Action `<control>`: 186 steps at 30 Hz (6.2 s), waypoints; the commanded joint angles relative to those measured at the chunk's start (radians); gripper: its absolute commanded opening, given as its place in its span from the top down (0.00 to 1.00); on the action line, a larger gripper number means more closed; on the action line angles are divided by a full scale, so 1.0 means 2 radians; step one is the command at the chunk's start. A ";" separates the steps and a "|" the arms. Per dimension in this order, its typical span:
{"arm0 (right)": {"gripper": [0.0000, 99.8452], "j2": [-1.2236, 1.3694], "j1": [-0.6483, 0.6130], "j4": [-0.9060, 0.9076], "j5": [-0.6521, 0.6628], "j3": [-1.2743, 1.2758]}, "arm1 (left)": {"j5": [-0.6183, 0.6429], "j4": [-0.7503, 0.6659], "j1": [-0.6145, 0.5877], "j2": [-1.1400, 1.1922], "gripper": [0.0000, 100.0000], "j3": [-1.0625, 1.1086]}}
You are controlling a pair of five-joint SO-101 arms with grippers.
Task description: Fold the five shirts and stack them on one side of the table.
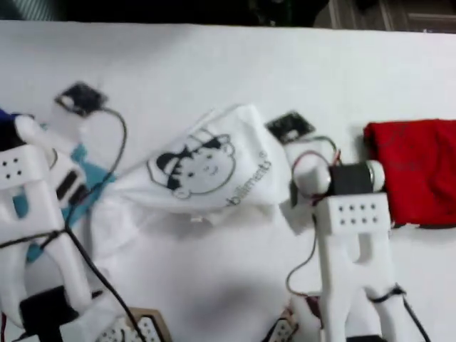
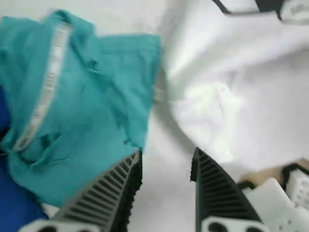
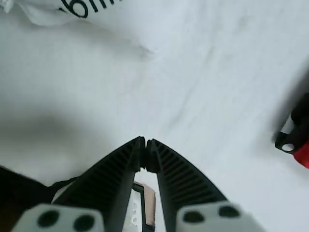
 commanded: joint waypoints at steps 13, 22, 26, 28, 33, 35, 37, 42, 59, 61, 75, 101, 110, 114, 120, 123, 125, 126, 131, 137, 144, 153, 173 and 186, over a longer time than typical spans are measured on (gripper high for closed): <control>0.98 0.079 -0.033 -0.003 -0.003 -0.052 | -0.081 0.002 0.005 -0.017 0.78 0.188; 0.98 0.089 -0.033 -0.003 -0.002 -0.054 | 0.007 -0.143 0.013 -0.013 0.77 0.273; 0.98 0.086 -0.033 -0.003 -0.002 -0.054 | 0.065 -0.222 0.019 -0.013 0.77 0.315; 0.98 0.086 -0.033 -0.003 -0.002 -0.054 | 0.068 -0.249 0.024 -0.013 0.82 0.333; 0.98 0.086 -0.033 -0.003 -0.004 -0.054 | 0.061 -0.246 0.052 -0.017 0.97 0.315; 0.98 0.086 -0.033 -0.003 -0.005 -0.055 | 0.071 -0.216 0.050 -0.023 0.98 0.266; 0.98 0.086 -0.033 -0.003 -0.005 -0.055 | 0.088 -0.189 0.050 -0.044 0.98 0.206; 0.98 0.086 -0.035 -0.003 -0.005 -0.055 | 0.124 -0.170 0.052 -0.111 0.98 0.051; 0.78 0.091 -0.112 -0.003 -0.005 -0.053 | 0.126 -0.167 0.056 -0.133 0.98 -0.112; 0.74 0.092 -0.148 -0.005 -0.005 -0.053 | 0.126 -0.167 0.056 -0.135 0.98 -0.091; 0.68 0.287 -0.282 -0.140 -0.002 -0.092 | 0.127 -0.168 0.015 -0.135 0.98 -0.031; 0.98 0.418 -0.078 -0.015 0.165 -0.440 | 0.123 -0.159 0.008 -0.140 0.98 -0.036; 0.98 0.410 -0.003 -0.004 0.352 -0.462 | 0.120 -0.085 0.074 -0.228 0.98 -0.049; 0.98 0.462 -0.046 -0.023 0.358 -0.464 | 0.089 -0.083 0.099 -0.235 0.98 -0.008; 0.94 0.564 -0.108 -0.152 0.275 -0.482 | 0.087 -0.091 0.105 -0.231 0.98 0.077; 0.76 0.619 -0.123 -0.153 0.183 -0.543 | 0.087 -0.127 0.099 -0.231 0.98 0.146; 0.65 0.648 -0.123 -0.129 0.105 -0.603 | 0.087 -0.154 0.081 -0.231 0.98 0.180; 0.63 0.662 -0.122 -0.109 0.079 -0.637 | 0.088 -0.172 0.072 -0.231 0.98 0.195; 0.63 0.692 -0.121 0.003 0.059 -0.770 | 0.137 -0.244 0.018 -0.231 0.98 0.247; 0.63 0.601 -0.121 0.003 0.059 -0.727 | 0.159 -0.260 0.010 -0.231 0.98 0.259; 0.73 0.398 -0.165 0.002 0.060 -0.483 | 0.161 -0.261 0.010 -0.231 0.98 0.256; 0.59 0.268 -0.277 -0.041 -0.007 -0.180 | 0.161 -0.261 0.008 -0.231 0.98 0.256; 0.55 0.443 -0.298 -0.269 -0.108 -0.128 | 0.161 -0.256 0.007 -0.234 0.98 0.256; 0.91 0.402 -0.201 -0.141 0.034 -0.168 | 0.161 -0.255 0.007 -0.235 0.98 0.255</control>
